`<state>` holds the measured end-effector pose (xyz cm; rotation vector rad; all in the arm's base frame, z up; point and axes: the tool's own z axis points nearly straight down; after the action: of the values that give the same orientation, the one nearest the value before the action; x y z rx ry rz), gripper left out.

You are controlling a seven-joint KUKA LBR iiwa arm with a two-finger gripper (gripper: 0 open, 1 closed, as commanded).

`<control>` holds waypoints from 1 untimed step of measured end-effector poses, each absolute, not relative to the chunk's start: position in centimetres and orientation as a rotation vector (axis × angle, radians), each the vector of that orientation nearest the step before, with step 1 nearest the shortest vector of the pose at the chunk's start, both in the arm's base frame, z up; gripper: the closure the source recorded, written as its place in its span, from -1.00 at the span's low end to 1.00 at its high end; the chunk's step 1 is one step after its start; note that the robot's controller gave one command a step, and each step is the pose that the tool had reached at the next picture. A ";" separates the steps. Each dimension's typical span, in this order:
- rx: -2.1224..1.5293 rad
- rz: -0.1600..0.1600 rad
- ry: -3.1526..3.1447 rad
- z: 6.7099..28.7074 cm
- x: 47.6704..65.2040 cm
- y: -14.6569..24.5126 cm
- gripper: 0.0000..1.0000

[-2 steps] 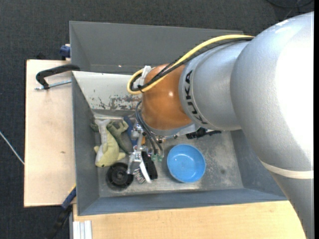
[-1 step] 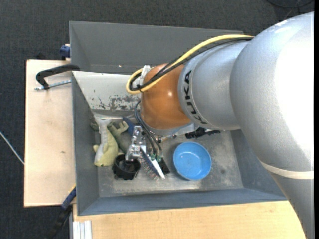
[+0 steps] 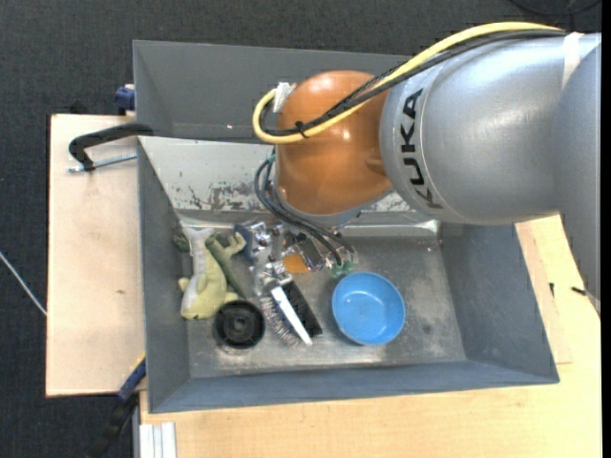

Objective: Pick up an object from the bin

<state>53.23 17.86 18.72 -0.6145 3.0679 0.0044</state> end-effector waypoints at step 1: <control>-1.029 -0.003 2.951 32.8 57.6 12.4 1.00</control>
Offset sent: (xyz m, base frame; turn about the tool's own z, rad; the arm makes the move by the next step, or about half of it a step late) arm 0.0404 -0.0541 0.1355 -0.2795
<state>57.55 12.40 32.80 -1.0294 2.9514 -0.0028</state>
